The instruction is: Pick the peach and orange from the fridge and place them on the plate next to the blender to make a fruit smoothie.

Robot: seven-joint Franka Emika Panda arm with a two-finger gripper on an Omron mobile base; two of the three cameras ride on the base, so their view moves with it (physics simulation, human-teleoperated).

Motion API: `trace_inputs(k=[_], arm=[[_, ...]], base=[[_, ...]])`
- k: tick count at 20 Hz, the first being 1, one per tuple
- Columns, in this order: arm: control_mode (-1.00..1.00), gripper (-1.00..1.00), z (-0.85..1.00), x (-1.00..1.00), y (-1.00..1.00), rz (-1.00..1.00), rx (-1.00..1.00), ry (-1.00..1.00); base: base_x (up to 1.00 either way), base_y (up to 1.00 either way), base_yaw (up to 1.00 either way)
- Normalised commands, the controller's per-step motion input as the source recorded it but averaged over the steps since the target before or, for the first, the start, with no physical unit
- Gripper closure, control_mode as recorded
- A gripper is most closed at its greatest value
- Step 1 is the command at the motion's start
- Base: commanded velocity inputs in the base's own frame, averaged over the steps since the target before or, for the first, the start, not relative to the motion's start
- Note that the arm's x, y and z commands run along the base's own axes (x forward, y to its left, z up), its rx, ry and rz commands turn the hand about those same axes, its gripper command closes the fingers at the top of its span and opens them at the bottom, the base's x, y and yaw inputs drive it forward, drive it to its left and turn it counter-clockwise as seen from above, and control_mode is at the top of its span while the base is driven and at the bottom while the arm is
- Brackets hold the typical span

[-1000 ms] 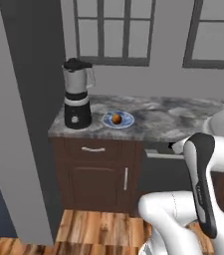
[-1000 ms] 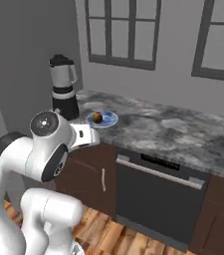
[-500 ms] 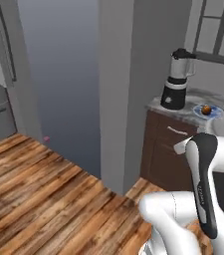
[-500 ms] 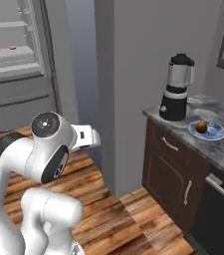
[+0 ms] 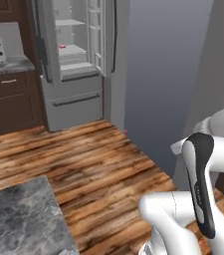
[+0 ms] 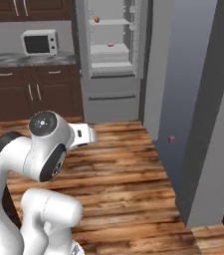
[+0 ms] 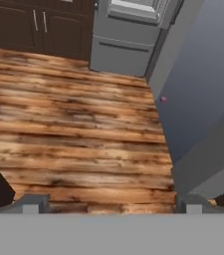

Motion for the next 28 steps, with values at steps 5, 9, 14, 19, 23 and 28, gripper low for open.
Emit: trace_inputs(k=[5, 9, 14, 19, 23, 28], arm=[[1.00, -1.00, 0.00, 0.00, 0.00, 0.00, 0.00, 0.00], [1.00, -1.00, 0.00, 0.00, 0.00, 0.00, 0.00, 0.00], [1.00, -1.00, 0.00, 0.00, 0.00, 0.00, 0.00, 0.00], [1.00, -1.00, 0.00, 0.00, 0.00, 0.00, 0.00, 0.00], [1.00, -1.00, 0.00, 0.00, 0.00, 0.00, 0.00, 0.00], [1.00, -1.00, 0.00, 0.00, 0.00, 0.00, 0.00, 0.00]], base=[[1.00, 0.35, 0.11], [1.00, 0.04, 0.07], [1.00, -0.03, 0.13], [1.00, -0.48, 0.18], [1.00, -0.81, 0.13], [1.00, -0.56, 0.23]])
